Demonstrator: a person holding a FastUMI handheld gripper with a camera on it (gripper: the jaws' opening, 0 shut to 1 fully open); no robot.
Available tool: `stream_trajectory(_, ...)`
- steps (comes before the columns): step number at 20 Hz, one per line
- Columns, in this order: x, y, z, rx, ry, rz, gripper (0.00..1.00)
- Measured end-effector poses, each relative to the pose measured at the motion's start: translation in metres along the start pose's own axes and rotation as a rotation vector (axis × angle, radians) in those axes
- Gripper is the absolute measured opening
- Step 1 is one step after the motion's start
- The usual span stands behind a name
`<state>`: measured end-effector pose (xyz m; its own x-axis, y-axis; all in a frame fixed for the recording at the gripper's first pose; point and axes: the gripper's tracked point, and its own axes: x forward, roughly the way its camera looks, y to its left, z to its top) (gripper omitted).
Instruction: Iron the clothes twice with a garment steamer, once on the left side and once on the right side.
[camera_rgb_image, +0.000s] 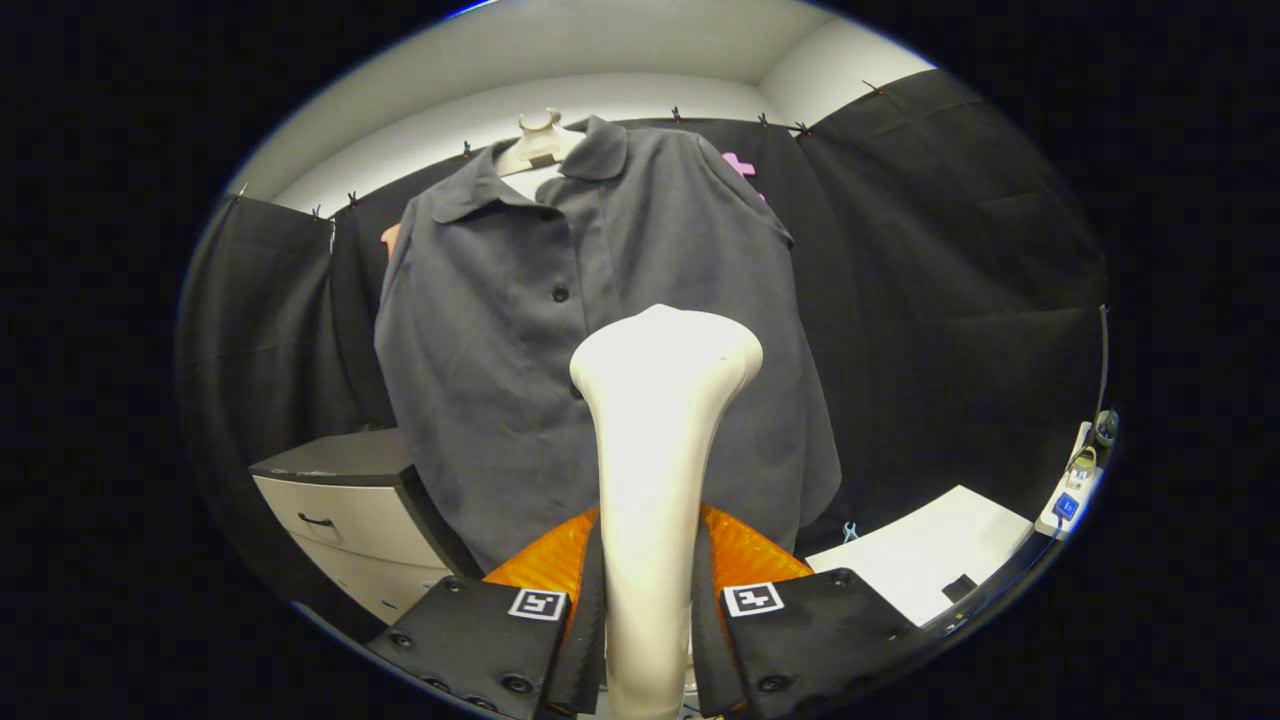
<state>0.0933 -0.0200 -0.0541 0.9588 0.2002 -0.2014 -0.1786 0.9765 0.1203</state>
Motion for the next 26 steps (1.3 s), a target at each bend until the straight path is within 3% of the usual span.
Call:
stream_trajectory(10, -0.083, 0.082, 0.065, -0.085, -0.148, 0.086, 0.43)
stream_trajectory(26, -0.123, 0.128, 0.072, -0.139, -0.213, 0.125, 0.43)
